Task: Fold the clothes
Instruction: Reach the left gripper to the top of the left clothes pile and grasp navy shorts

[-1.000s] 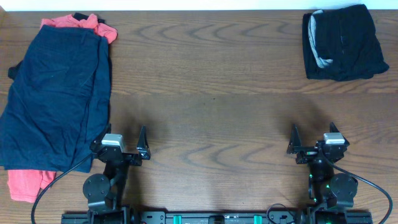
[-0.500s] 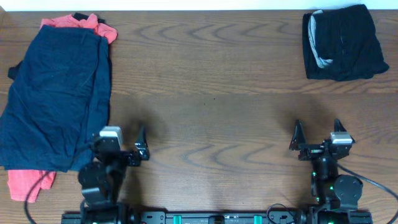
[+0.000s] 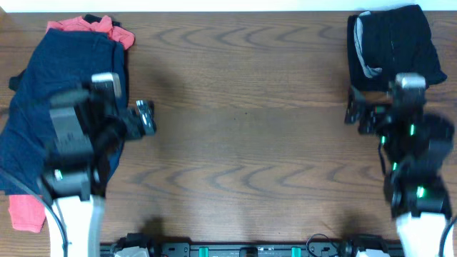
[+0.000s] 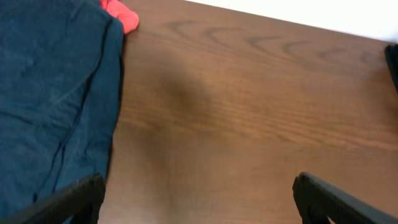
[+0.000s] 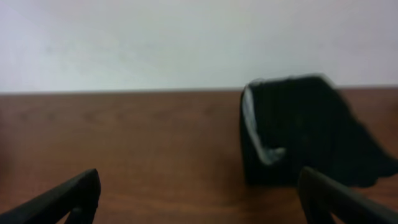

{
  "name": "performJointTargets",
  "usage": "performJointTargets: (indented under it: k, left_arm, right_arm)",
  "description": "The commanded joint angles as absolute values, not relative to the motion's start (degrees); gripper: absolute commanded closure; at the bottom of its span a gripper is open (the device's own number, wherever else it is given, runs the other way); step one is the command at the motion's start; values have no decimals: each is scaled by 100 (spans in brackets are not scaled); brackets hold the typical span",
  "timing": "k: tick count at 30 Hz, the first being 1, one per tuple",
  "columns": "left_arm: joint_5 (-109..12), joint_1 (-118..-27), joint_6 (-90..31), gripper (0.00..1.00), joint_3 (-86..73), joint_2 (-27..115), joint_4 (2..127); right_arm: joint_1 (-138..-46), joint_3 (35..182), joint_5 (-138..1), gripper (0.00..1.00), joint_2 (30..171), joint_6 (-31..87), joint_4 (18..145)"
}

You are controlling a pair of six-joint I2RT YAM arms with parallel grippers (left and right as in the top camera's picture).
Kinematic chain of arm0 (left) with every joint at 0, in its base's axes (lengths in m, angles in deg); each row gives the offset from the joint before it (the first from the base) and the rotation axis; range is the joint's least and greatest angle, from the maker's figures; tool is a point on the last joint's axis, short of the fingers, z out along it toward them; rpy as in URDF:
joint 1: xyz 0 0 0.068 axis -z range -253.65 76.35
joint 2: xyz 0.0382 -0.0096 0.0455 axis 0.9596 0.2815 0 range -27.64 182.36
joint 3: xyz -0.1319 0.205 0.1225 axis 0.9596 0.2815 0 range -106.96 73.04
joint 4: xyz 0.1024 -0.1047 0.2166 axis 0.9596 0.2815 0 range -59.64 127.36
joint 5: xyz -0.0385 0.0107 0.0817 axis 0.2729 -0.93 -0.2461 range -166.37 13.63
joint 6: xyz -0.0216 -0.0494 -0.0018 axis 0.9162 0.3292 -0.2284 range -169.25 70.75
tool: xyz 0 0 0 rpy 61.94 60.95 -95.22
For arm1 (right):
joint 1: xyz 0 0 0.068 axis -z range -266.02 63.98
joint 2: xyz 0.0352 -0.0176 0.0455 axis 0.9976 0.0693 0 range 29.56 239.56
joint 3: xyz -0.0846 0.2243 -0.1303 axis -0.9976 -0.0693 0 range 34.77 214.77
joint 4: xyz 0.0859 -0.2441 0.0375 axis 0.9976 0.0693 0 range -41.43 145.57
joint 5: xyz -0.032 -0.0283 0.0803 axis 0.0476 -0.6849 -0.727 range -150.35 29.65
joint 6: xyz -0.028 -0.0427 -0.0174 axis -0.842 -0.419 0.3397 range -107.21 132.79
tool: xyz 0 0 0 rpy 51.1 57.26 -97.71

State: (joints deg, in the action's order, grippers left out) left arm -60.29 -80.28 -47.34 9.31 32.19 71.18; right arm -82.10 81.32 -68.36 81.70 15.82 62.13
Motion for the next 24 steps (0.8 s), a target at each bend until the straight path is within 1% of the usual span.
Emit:
performJointTargets:
  k: [1,5,7,10,13,18,21,23,24]
  left_arm:
    - [-6182,-8011,-4690,2,-334,4117,7811]
    - [-6355,-8011,-4684,2,-1517,5055,8486]
    - [-6359,-8011,-4686,2,-1761,5306,8449]
    - [-6359,-8028,-4686,2,-1779,5499,8265]
    - [-6777,-8035,-4738,2,-1764,5730,8016]
    - [-7793,-8046,-5468,2,-1764,6356,7557]
    - [-8403,-8072,-5508,2,-1764,6856,7338]
    - [-8609,-8142,-5499,1,-1764,7230,7135]
    - [-8622,-8179,-5501,2,-1764,7381,7041]
  right_arm:
    - [-8267,9181,-7114,1,9176,1659,6722]
    - [-8269,10343,-7160,1,10369,1659,7579]
    - [-8267,10920,-7280,1,10970,1597,8075]
    - [-8267,11495,-7640,1,11676,1508,8491]
    - [-8267,11587,-7881,1,12085,1512,8300]
    - [-8269,11559,-8032,1,12437,1510,8355]
    - [-8267,11556,-8032,1,12537,1510,8491]
    - [-8269,11556,-8032,1,12590,1510,8578]
    - [-8269,11556,-8030,1,12605,1508,8624]
